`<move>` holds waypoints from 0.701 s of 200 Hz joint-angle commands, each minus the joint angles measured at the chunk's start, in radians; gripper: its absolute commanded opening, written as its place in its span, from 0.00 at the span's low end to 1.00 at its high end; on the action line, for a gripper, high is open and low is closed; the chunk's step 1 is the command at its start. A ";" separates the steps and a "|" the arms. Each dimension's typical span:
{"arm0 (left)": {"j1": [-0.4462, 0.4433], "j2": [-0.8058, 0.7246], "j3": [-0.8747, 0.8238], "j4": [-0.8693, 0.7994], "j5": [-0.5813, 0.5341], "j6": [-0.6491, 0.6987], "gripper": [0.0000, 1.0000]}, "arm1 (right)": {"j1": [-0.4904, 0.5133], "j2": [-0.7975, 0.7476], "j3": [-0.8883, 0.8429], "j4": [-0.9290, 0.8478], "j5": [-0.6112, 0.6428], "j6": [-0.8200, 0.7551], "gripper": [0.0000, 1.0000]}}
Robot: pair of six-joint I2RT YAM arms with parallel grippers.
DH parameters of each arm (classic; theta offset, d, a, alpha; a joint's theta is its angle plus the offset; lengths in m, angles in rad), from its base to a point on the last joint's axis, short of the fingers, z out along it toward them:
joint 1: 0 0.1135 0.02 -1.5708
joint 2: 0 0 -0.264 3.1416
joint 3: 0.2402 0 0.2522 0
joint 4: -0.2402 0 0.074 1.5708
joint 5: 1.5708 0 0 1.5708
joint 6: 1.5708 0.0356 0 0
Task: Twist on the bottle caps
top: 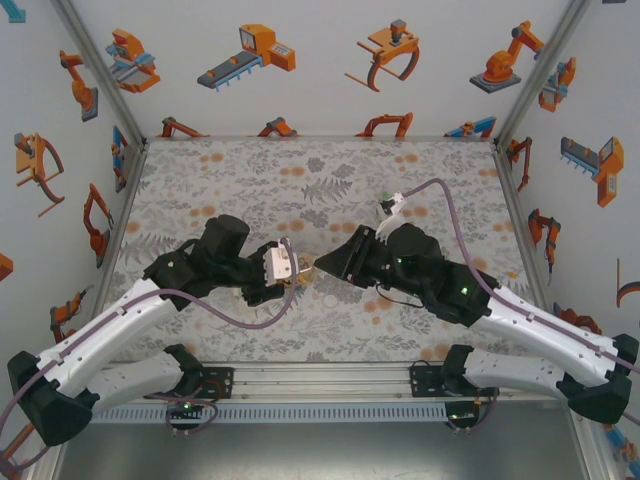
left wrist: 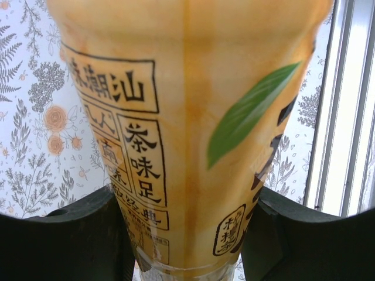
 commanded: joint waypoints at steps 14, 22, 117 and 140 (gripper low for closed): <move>-0.011 -0.019 -0.003 0.064 0.038 0.008 0.00 | 0.006 0.013 0.038 -0.020 -0.005 0.044 0.02; -0.011 -0.018 -0.003 0.064 0.040 0.008 0.00 | 0.006 0.016 0.044 -0.024 -0.010 0.035 0.14; -0.011 -0.011 0.001 0.067 0.014 -0.008 0.00 | 0.007 0.180 0.112 -0.023 -0.090 -0.057 0.64; -0.011 -0.011 0.001 0.068 0.017 -0.007 0.00 | 0.006 0.220 0.113 0.000 -0.093 -0.064 0.65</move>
